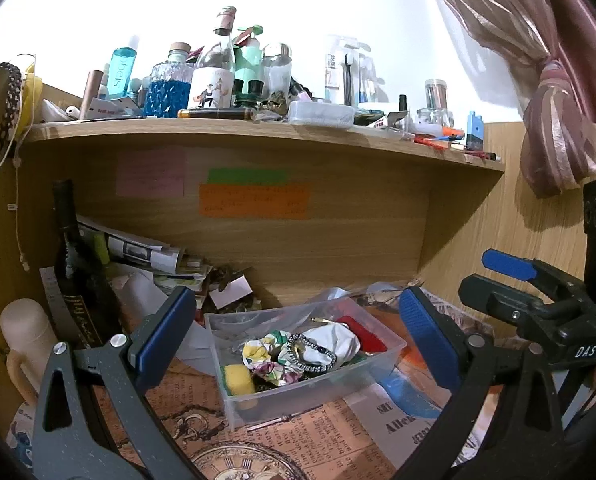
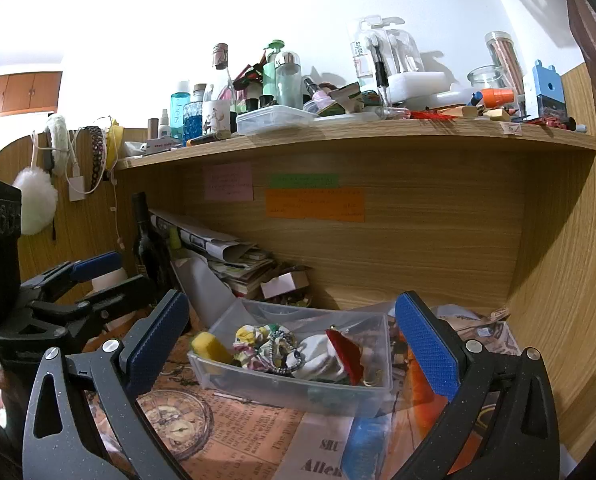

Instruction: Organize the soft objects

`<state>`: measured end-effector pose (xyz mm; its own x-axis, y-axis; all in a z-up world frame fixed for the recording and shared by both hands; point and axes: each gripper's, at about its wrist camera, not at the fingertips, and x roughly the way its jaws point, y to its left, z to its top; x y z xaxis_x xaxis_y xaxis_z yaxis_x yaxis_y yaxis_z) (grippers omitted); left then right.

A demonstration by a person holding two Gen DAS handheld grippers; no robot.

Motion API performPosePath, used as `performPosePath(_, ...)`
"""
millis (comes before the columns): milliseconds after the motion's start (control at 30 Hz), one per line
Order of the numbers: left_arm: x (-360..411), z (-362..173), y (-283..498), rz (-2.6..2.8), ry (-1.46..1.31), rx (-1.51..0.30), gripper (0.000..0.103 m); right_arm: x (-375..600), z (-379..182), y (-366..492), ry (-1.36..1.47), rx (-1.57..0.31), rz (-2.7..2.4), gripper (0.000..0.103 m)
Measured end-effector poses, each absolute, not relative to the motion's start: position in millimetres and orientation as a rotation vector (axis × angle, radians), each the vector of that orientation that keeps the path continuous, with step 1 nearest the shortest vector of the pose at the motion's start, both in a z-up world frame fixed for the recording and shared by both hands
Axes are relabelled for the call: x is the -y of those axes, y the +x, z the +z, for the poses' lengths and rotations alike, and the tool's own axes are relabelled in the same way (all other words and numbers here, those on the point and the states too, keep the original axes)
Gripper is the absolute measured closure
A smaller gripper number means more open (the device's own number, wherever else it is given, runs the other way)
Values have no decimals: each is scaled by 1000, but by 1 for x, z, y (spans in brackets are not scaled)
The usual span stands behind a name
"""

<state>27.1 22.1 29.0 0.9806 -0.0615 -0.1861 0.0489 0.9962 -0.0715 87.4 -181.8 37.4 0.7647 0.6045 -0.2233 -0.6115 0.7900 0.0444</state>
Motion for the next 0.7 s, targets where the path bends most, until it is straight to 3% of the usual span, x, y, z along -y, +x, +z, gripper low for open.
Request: performPosePath(700,-16,24,36,-45,-44,-228,0,186,32,94,-18,-248,670,0)
